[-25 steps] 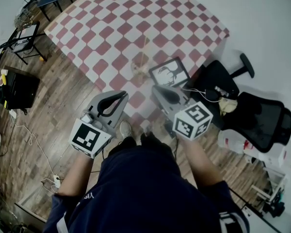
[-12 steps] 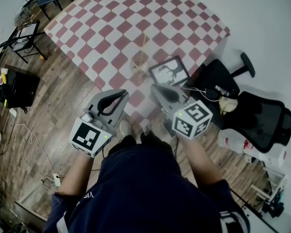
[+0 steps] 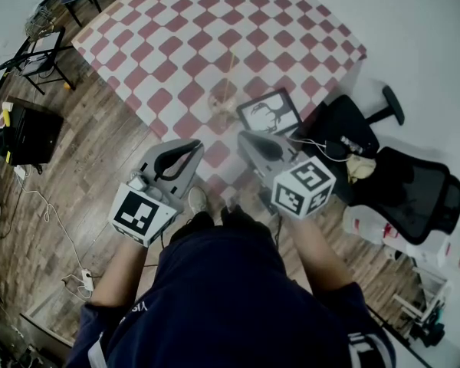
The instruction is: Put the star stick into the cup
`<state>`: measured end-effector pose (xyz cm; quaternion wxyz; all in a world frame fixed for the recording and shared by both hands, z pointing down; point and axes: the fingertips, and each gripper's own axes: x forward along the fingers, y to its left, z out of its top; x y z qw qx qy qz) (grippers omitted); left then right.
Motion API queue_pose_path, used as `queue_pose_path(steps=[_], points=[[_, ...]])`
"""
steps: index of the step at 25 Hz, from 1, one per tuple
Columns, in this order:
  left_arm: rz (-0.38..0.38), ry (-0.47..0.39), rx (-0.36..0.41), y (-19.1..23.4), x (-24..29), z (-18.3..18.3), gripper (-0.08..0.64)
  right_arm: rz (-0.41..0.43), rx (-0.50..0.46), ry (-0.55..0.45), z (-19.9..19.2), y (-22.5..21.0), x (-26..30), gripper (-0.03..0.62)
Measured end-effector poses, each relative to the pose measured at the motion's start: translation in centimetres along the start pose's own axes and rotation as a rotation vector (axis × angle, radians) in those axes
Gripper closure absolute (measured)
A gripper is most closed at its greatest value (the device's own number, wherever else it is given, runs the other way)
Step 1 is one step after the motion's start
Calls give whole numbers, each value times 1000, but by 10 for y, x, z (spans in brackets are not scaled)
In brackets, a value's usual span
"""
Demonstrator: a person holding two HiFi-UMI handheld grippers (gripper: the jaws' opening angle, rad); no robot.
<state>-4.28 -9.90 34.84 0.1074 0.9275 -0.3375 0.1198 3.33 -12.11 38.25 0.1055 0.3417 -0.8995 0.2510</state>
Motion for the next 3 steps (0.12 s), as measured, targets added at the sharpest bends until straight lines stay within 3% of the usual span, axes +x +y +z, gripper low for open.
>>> queue_pose_path(steps=[3], points=[[2, 4, 0, 2, 0, -1, 518, -6, 0, 6, 0, -1, 1, 577]])
